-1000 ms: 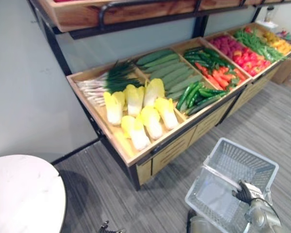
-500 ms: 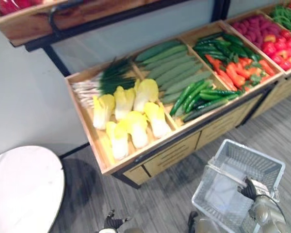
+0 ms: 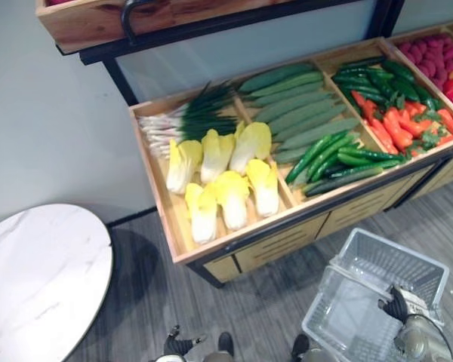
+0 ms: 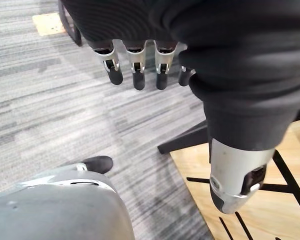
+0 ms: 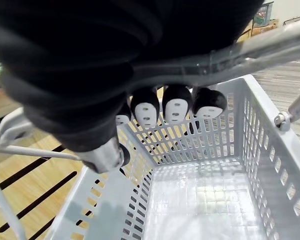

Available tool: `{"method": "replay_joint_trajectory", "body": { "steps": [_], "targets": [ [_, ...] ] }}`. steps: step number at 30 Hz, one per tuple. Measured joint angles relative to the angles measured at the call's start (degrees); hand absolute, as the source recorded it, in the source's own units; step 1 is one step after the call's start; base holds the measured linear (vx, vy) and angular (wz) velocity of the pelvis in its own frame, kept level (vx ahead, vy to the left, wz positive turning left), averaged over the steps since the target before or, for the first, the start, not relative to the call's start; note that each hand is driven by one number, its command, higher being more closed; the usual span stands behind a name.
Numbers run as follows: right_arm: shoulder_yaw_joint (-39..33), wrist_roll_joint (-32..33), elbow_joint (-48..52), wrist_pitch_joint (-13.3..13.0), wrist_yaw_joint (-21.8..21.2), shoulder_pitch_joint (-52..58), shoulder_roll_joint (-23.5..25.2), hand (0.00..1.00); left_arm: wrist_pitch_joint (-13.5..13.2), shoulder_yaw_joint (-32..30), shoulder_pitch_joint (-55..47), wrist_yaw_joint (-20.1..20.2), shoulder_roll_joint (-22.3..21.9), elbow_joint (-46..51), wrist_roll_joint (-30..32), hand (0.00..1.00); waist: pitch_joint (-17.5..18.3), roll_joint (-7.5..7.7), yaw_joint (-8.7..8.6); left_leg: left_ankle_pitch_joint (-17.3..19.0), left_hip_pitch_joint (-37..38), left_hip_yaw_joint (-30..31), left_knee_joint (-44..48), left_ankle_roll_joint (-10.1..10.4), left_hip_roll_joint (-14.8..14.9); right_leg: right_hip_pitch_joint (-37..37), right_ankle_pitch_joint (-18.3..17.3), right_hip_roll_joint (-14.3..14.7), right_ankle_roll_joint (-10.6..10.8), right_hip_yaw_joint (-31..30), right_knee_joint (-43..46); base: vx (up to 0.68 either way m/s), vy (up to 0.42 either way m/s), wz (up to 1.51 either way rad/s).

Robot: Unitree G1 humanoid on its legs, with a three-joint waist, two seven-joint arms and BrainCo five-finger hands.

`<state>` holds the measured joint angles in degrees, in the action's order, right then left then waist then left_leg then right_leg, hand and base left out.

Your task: Pick vegetable in the basket

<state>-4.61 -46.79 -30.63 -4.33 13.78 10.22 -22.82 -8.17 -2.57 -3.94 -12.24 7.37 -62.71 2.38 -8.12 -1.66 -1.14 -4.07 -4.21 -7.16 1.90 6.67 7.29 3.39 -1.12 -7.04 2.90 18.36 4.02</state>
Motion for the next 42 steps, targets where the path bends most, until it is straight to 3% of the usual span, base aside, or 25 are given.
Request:
{"method": "replay_joint_trajectory", "body": {
  "steps": [3, 7, 10, 14, 18, 22, 26, 28, 34, 42],
  "targets": [
    [0.02, -0.04, -1.85, -0.09, 0.02, 0.26, 0.57, 1.0, -0.03, -0.05, -0.2, -1.12, -0.01, 0.74, -0.01, 0.0, 0.38, -0.58, 0.04, 3.58, 2.51, -0.03, -1.64, -1.12, 0.19, -1.02, 0.39, 0.65, 0.98, -0.74, -1.16, -0.08, 0.09, -0.14],
    [0.37, -0.09, -2.16, -0.14, 0.35, 1.79, 2.47, 1.0, -0.58, -1.94, -0.59, -6.02, 0.1, 6.0, -0.01, 0.0, 1.04, 0.17, 0.65, 4.2, 2.38, -1.47, -2.3, -0.82, -0.63, -1.6, 2.44, 0.39, 1.72, -3.08, -4.44, -0.09, 0.086, -0.18],
    [0.5, -0.44, -4.22, -0.24, 1.56, 2.7, 2.47, 1.0, -1.46, -2.32, -3.49, -12.38, -0.62, 18.01, 1.19, 0.0, 1.98, 0.59, 1.31, 4.29, 2.35, -1.61, -3.4, -1.02, -1.69, -1.68, 3.88, -0.31, 2.16, -3.39, -6.34, -0.02, 0.046, -0.07],
    [0.5, -0.54, -4.26, -0.23, 2.28, 3.83, 2.6, 1.0, -2.98, -2.16, -8.55, -16.69, -3.71, 37.64, 3.52, 0.0, 3.92, 0.77, 1.45, 3.95, 2.27, -1.41, -3.95, -0.96, -2.14, -1.65, 4.33, -0.47, 2.73, -3.29, -6.96, 0.08, 0.012, 0.02],
    [0.51, -0.7, -4.26, -0.26, 2.32, 3.8, 2.62, 1.0, -2.95, -0.49, -8.14, -16.95, -5.38, 46.74, 5.61, 0.0, 4.2, 0.65, 1.33, 3.04, 2.38, -0.84, -4.87, -2.32, -2.1, -1.59, 4.56, -0.07, 2.37, -2.96, -7.09, 0.09, -0.019, 0.05],
    [0.53, -2.67, -4.24, -1.02, 2.33, 2.9, 2.65, 1.0, -2.86, 0.61, -4.93, -18.0, -5.42, 51.48, 7.99, 0.0, 4.38, 0.8, 1.1, 3.04, 2.73, -0.56, -5.21, -2.33, -2.12, -1.62, 4.61, 0.5, 2.29, -3.36, -7.11, 0.08, -0.023, -0.02],
    [0.94, -3.15, -4.03, -1.45, 2.33, 1.98, 2.64, 1.0, -2.57, 0.32, -0.42, -19.08, -4.86, 53.79, 8.01, 0.0, 4.53, 1.11, 0.79, 3.05, 3.69, -1.72, -5.7, -2.33, -2.07, -1.61, 4.73, 0.74, 2.14, -4.91, -7.13, 0.02, -0.004, -0.17],
    [1.42, -3.25, -4.02, -1.44, 2.33, 1.47, 2.64, 1.0, -2.22, -0.15, 1.74, -19.63, -4.88, 53.53, 8.24, 0.0, 4.48, 1.28, -0.31, 3.07, 3.71, -1.8, -5.71, -2.32, -2.03, -1.53, 4.74, 0.74, 2.13, -5.06, -7.14, -0.03, -0.005, -0.09],
    [3.24, -4.21, -3.21, -1.51, 2.37, 0.78, 2.45, 1.0, 0.14, -3.21, 7.83, -24.71, -4.86, 49.96, 10.18, 0.0, 4.47, 2.03, -0.67, 3.26, 3.72, -5.3, -5.73, -2.17, -1.58, 0.44, 5.9, 1.37, 1.64, -8.83, -7.98, -0.06, -0.011, -0.32],
    [5.23, -4.57, -1.7, -1.49, 2.94, 1.09, 2.32, 1.0, 2.85, -4.63, 10.67, -27.9, -4.88, 45.35, 10.71, 0.0, 4.36, 2.83, -3.19, 3.26, 3.29, -6.78, -6.34, -2.17, -1.53, 1.52, 6.79, 1.63, 1.75, -10.39, -9.08, -0.01, -0.012, -0.1]
  ]
}}
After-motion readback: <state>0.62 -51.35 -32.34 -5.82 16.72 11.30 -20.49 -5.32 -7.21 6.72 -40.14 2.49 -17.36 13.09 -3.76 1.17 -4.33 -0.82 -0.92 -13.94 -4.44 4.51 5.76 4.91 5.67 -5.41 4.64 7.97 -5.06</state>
